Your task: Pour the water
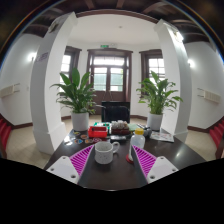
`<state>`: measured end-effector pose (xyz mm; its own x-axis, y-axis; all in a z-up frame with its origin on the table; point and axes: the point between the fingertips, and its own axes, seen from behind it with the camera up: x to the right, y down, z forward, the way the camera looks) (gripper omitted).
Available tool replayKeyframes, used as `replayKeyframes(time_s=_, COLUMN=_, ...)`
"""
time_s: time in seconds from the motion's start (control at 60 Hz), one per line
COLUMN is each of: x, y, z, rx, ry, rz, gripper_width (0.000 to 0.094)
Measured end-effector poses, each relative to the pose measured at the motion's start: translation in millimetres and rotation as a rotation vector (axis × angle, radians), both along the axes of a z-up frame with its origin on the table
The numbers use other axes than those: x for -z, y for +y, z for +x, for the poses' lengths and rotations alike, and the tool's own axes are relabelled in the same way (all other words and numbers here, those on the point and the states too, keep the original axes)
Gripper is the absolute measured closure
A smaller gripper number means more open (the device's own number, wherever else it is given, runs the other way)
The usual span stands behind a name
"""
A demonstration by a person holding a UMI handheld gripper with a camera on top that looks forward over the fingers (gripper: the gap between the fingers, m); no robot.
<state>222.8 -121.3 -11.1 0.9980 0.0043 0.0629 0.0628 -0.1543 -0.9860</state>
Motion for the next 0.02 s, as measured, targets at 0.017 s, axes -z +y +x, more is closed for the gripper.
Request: replayKeyframes(time_s=0.017, x=0.9, y=-0.4, z=1.0, rx=0.002, ry=-0.006, rz=-0.004, gripper_width=0.0217)
